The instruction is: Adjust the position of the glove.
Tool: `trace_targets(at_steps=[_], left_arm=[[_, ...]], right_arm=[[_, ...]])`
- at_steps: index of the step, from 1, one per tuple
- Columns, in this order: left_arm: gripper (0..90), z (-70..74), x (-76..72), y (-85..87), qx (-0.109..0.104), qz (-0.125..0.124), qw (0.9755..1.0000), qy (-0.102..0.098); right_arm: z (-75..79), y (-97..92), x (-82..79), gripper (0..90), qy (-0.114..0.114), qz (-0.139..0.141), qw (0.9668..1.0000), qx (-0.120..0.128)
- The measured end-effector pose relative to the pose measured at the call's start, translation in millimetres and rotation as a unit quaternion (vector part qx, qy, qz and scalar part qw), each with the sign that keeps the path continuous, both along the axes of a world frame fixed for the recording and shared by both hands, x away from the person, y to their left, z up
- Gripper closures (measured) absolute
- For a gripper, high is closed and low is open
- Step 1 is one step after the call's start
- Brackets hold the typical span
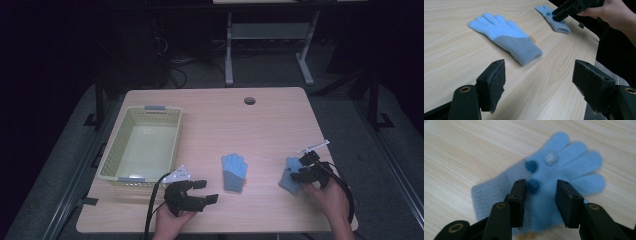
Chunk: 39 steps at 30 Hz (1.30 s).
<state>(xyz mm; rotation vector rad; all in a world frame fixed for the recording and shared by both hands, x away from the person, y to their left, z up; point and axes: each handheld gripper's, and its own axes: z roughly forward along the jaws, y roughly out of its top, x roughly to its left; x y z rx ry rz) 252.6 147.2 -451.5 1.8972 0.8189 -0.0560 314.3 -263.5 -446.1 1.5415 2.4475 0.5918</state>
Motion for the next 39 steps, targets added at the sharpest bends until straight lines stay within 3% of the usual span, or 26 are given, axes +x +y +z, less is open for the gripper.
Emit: trace_targets(at_steps=[12, 18, 27, 33, 39], left_arm=[[26.3, 0.8, 0.5, 2.0, 0.000, 0.003, 1.0000, 0.000], [26.3, 1.6, 0.1, 2.7, -0.004, 0.005, 1.0000, -0.001], [26.3, 1.7, 1.0, 3.8, -0.006, 0.004, 1.0000, -0.002], [26.3, 0.2, 2.5, 4.2, -0.006, 0.006, 1.0000, 0.005], [26.3, 2.7, 2.8, 5.8, -0.010, 0.006, 0.9999, 0.003]], right_arm=[[-3.4, 1.8, -7.7, 64.6, -0.029, -0.005, 0.9996, -0.002], [-3.2, 2.6, -8.1, 67.5, -0.028, -0.007, 0.9996, -0.002], [-2.6, 2.4, -7.7, 79.1, -0.028, -0.016, 0.9995, -0.004], [-0.9, 9.6, -7.9, 81.0, -0.031, -0.005, 0.9989, -0.034], [5.8, 3.3, -14.5, 81.1, -0.035, 0.001, 0.9994, -0.003]])
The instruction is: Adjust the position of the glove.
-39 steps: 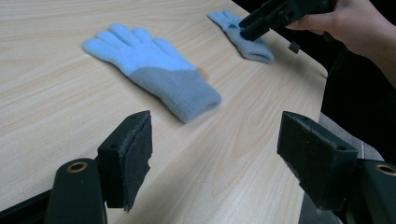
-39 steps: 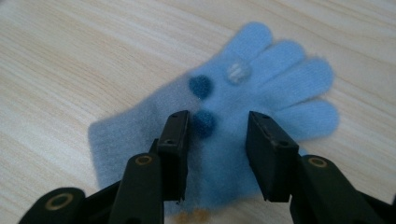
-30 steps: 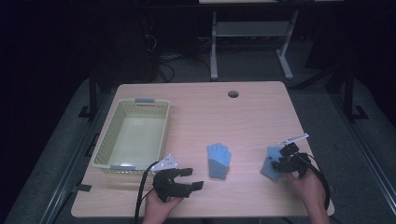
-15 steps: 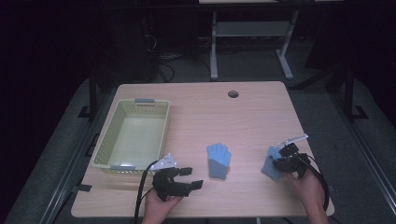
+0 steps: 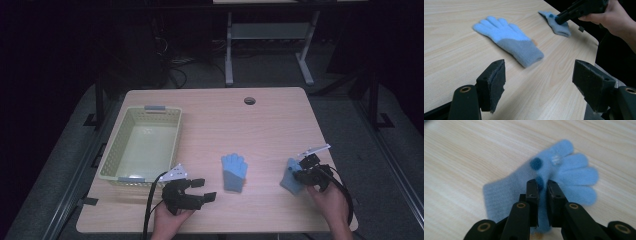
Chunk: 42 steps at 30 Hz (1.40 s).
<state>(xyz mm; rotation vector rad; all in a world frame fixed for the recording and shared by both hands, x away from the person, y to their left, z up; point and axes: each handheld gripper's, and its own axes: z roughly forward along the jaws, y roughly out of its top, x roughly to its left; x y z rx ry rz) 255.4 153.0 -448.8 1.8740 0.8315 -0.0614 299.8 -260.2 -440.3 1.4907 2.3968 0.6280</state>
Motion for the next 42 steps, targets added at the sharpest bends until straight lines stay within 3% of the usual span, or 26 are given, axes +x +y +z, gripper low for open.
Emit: trace_targets(at_steps=[4, 8, 16, 26, 32, 42], left_arm=[[26.3, -2.0, 1.7, -0.9, 0.004, -0.001, 1.0000, 0.005], [26.3, -1.0, 0.8, -0.5, 0.002, 0.004, 1.0000, -0.001], [26.4, -0.3, -0.8, 0.9, 0.002, 0.007, 1.0000, 0.000], [26.4, -1.1, 1.8, 3.8, 0.000, 0.009, 1.0000, 0.000], [26.5, -1.2, 3.7, 6.4, -0.007, 0.015, 0.9999, 0.004], [26.6, 0.7, 4.2, 9.7, -0.016, 0.027, 0.9995, 0.003]], right_arm=[[12.4, -1.9, -6.3, 81.1, -0.020, 0.013, 0.9993, 0.030], [21.3, 4.6, -9.9, 81.0, -0.035, 0.036, 0.9982, 0.032], [37.2, 24.8, -8.5, 81.1, -0.027, 0.078, 0.9961, 0.032], [61.1, 55.7, 3.0, 81.1, -0.032, 0.137, 0.9890, 0.047], [71.7, 82.1, 11.1, 81.0, -0.029, 0.174, 0.9834, 0.043], [70.1, 125.1, 26.8, 80.6, -0.003, 0.218, 0.9749, 0.044]])
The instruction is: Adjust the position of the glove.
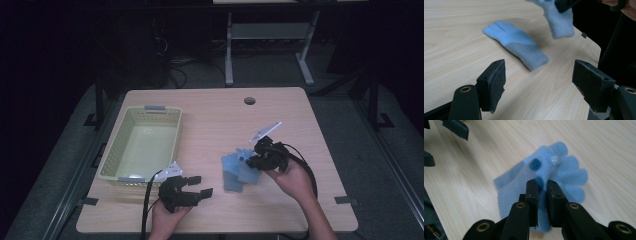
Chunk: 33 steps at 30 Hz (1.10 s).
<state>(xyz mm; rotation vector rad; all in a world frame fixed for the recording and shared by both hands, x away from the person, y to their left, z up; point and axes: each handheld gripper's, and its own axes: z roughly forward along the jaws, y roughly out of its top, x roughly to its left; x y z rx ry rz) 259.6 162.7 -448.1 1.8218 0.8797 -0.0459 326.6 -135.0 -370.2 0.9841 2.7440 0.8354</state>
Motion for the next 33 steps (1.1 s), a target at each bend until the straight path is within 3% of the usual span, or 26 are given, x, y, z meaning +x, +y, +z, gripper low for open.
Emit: trace_targets(at_steps=[12, 17, 23, 33], left_arm=[[26.6, -0.8, 1.7, 2.2, -0.002, 0.005, 0.9999, 0.009], [27.5, 2.6, -0.5, 3.8, -0.008, 0.007, 0.9999, -0.007], [27.5, 0.1, 0.9, 3.9, -0.006, 0.006, 1.0000, 0.000], [27.5, 0.2, 0.5, 3.2, -0.008, 0.005, 1.0000, 0.003]], right_arm=[[-15.6, 30.0, 14.0, 80.3, 0.010, 0.032, 0.9992, -0.020], [-22.3, 37.4, 13.7, 80.2, 0.017, 0.042, 0.9986, -0.026], [-22.9, 40.5, 12.9, 80.2, 0.021, 0.047, 0.9985, -0.018], [-36.4, 44.7, 21.9, 79.7, 0.035, 0.043, 0.9976, -0.040]])
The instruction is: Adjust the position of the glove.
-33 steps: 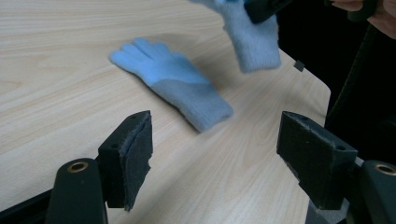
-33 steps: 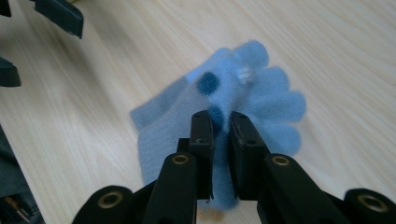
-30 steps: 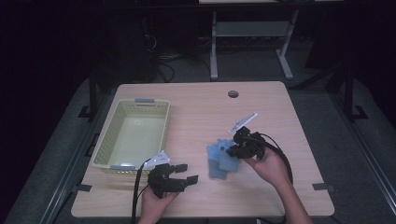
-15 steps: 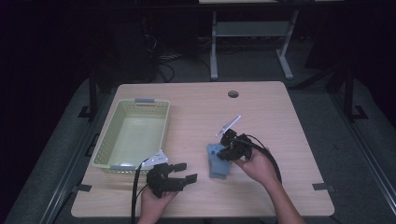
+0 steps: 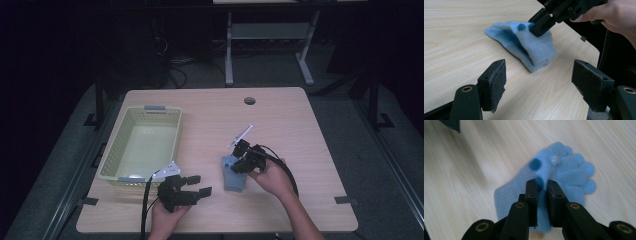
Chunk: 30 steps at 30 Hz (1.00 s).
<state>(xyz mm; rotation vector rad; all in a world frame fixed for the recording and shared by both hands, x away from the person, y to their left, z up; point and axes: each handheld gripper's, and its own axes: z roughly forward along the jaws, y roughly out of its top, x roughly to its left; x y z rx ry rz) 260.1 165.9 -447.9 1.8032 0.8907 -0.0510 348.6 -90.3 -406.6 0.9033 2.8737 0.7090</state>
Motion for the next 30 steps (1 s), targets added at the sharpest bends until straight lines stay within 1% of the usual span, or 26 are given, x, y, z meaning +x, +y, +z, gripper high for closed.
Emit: trace_targets(at_steps=[2, 7, 8, 11, 13, 15, 16, 18, 19, 20, 22, 24, 26, 30], left_arm=[[27.5, 0.3, 0.3, 0.7, -0.002, 0.000, 1.0000, 0.000], [27.5, -0.6, 0.2, -0.2, -0.008, 0.000, 1.0000, 0.005], [27.5, -0.9, 0.5, -0.1, -0.004, -0.003, 1.0000, 0.007], [27.5, -0.8, -0.3, -0.8, -0.002, -0.001, 1.0000, 0.007], [27.5, 0.1, -1.5, -1.4, 0.000, 0.001, 1.0000, 0.005], [27.5, 0.4, -1.4, -1.8, 0.003, 0.000, 1.0000, -0.001], [27.5, 0.2, -1.3, -2.1, 0.004, 0.000, 1.0000, -0.001], [27.5, -0.5, -0.7, -2.0, 0.005, -0.002, 1.0000, -0.001], [27.5, -1.3, -0.1, -2.2, 0.005, -0.003, 1.0000, 0.004], [27.5, -1.4, -0.2, -2.2, 0.005, -0.002, 1.0000, 0.004], [27.5, -1.1, -1.0, -2.7, 0.005, -0.003, 1.0000, 0.002], [27.5, -0.8, -1.7, -3.3, 0.004, -0.002, 1.0000, 0.002], [27.5, -1.3, -2.3, -3.8, 0.001, 0.000, 1.0000, 0.008], [27.5, -2.2, -1.3, -3.4, 0.003, -0.001, 1.0000, 0.009]], right_arm=[[-4.1, 0.4, 2.1, 79.6, 0.008, -0.003, 1.0000, 0.004], [-12.4, 3.5, 4.5, 78.5, 0.015, -0.004, 0.9999, -0.003], [-13.3, 4.2, 5.1, 78.1, 0.015, -0.004, 0.9999, -0.005], [-16.7, 5.5, 7.5, 73.7, 0.017, -0.007, 0.9998, -0.008], [-17.3, 5.3, 8.2, 67.8, 0.013, -0.008, 0.9998, -0.012], [-12.8, 2.0, 7.6, 64.6, 0.007, -0.013, 0.9999, 0.007], [-9.1, 0.2, 6.6, 64.6, 0.004, -0.018, 0.9997, 0.015], [-3.6, -1.6, 4.7, 65.4, -0.006, -0.024, 0.9994, 0.022], [-1.4, -1.8, 3.1, 68.0, -0.007, -0.030, 0.9992, 0.027], [-0.9, -2.0, 2.4, 70.4, -0.012, -0.030, 0.9990, 0.030], [-1.3, -0.2, 0.5, 74.8, -0.012, -0.034, 0.9987, 0.035], [-5.8, 2.3, 0.7, 76.4, -0.010, -0.035, 0.9988, 0.033], [-12.8, 6.0, 1.9, 76.6, -0.002, -0.039, 0.9989, 0.025], [-24.2, 9.3, 6.1, 80.2, 0.011, -0.041, 0.9990, 0.014]])
